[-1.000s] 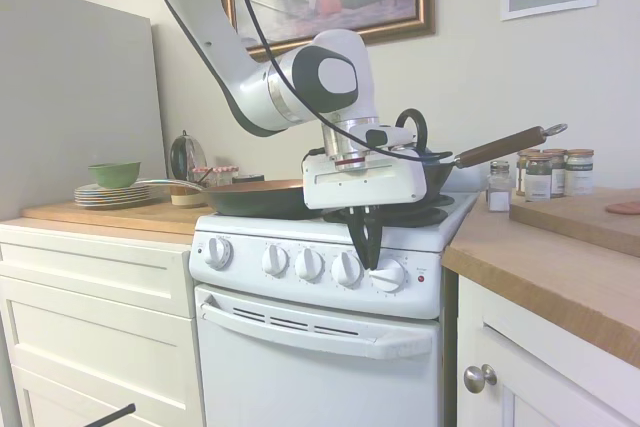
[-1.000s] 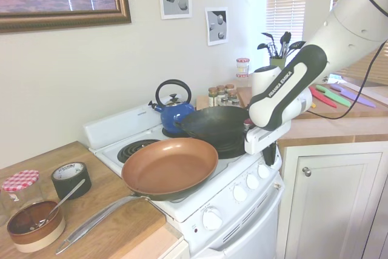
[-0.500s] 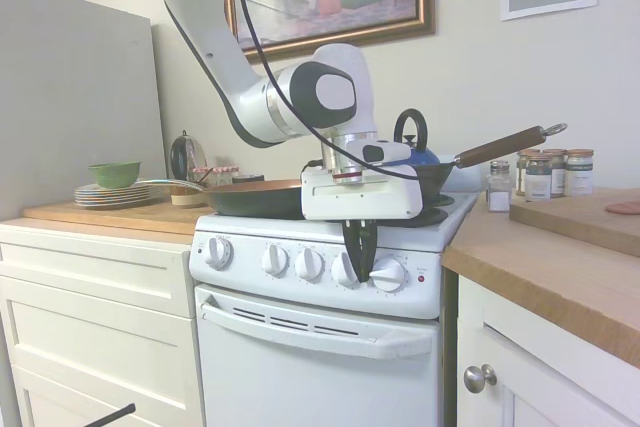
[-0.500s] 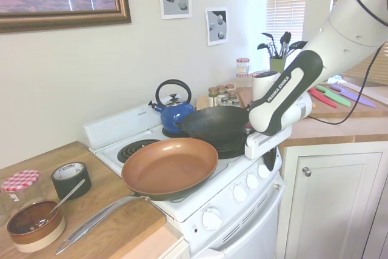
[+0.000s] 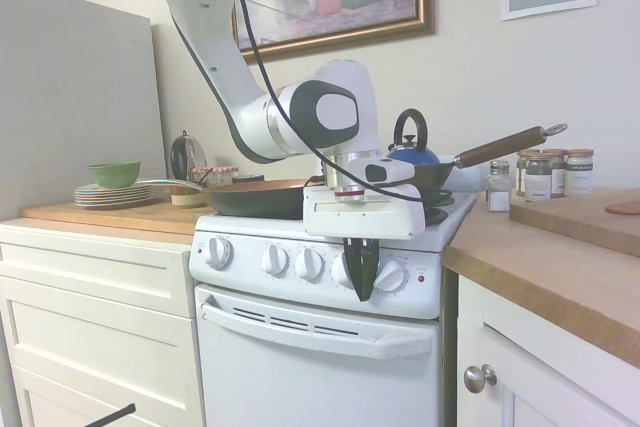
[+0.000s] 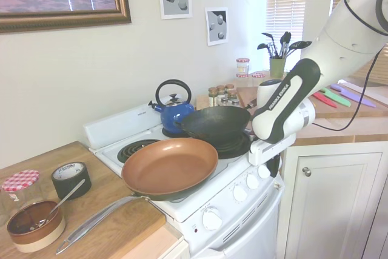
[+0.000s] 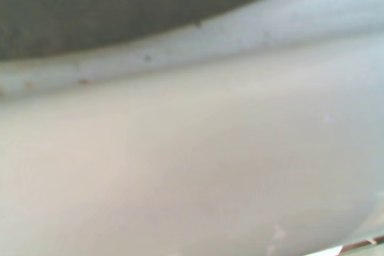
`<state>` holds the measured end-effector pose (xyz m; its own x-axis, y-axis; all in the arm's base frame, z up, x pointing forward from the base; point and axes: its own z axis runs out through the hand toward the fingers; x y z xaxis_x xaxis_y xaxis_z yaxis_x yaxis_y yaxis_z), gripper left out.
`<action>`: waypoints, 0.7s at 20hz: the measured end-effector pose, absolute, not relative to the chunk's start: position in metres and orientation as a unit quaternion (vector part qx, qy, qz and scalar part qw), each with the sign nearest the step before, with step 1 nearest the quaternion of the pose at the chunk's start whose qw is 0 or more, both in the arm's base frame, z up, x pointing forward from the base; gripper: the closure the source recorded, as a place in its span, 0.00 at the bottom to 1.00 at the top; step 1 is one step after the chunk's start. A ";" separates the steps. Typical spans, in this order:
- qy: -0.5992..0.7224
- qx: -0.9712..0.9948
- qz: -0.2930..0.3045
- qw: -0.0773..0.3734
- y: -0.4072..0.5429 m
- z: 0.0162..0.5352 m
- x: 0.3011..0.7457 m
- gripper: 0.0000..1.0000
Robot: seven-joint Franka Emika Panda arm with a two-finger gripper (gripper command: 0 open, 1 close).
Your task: Turn on the stove on the bottom right
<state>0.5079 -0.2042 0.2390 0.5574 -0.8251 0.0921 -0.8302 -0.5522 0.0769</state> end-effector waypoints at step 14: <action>-0.468 0.881 0.021 0.059 -0.206 0.225 0.506 1.00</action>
<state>0.5059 -0.2059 0.2251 0.5605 -0.8229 0.0928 -0.8280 -0.5544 0.0845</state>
